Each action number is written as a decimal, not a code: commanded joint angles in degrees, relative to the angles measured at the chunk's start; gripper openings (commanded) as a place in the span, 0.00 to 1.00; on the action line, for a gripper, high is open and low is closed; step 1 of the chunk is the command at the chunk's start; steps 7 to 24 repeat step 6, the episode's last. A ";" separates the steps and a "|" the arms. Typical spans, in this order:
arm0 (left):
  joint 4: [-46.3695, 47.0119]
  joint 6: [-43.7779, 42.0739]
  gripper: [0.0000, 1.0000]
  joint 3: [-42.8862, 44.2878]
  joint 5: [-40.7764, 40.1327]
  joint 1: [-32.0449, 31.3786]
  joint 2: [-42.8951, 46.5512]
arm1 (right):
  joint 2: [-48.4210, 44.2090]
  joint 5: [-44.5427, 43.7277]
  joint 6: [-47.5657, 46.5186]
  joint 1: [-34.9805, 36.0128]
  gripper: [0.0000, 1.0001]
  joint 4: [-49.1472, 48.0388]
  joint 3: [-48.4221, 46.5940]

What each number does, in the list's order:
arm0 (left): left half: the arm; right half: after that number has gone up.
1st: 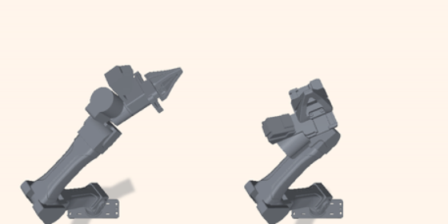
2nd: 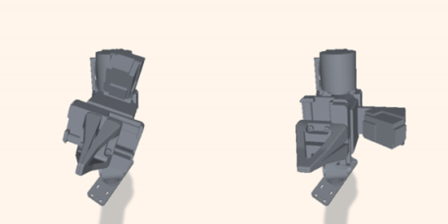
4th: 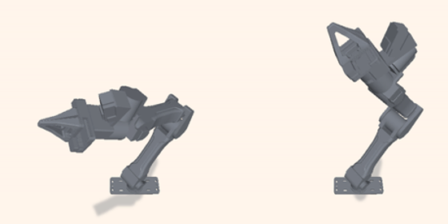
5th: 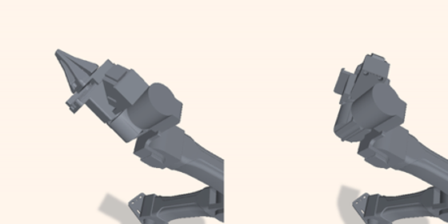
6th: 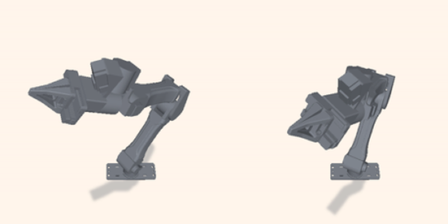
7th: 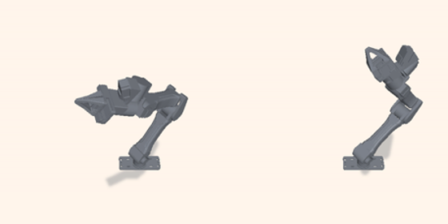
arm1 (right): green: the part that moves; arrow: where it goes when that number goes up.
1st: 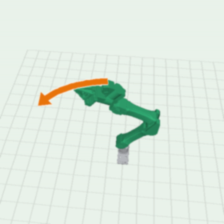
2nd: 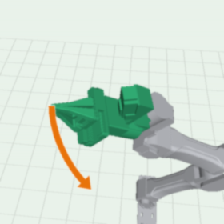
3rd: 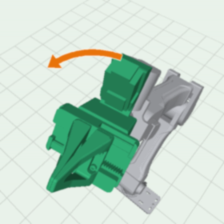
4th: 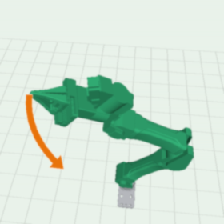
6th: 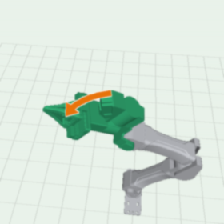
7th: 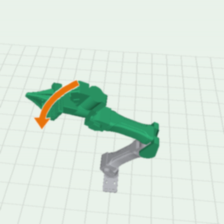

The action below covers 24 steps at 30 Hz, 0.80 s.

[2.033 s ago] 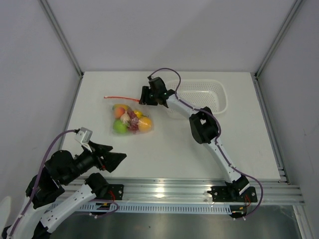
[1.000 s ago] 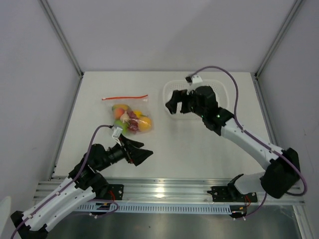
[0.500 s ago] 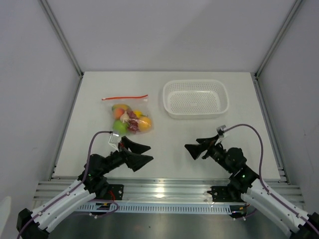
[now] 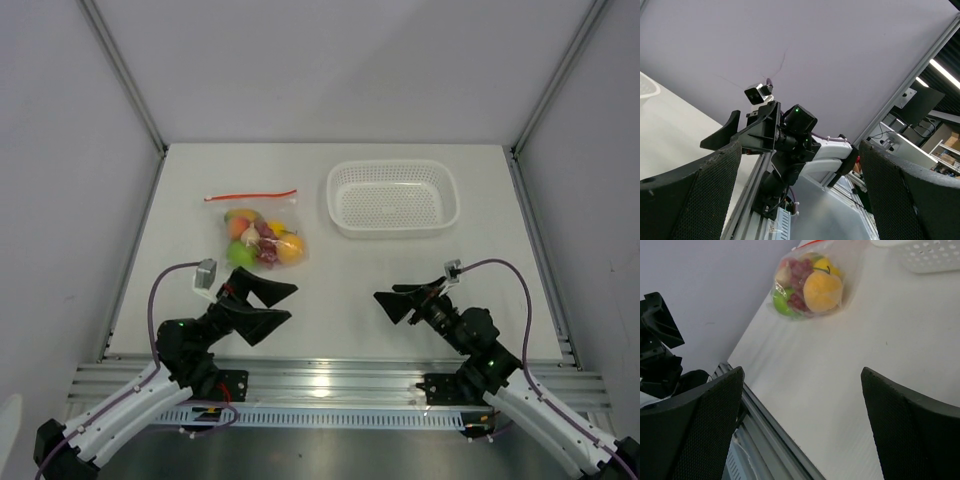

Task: Place the food in the zip-top bag and seal the zipper
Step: Reset both arms

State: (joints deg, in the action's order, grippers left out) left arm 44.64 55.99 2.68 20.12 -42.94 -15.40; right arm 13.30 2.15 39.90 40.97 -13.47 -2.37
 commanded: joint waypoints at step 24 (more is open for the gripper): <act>1.41 -0.09 0.99 -15.16 0.35 0.57 -1.74 | -2.14 -6.02 0.71 3.94 0.99 0.38 7.73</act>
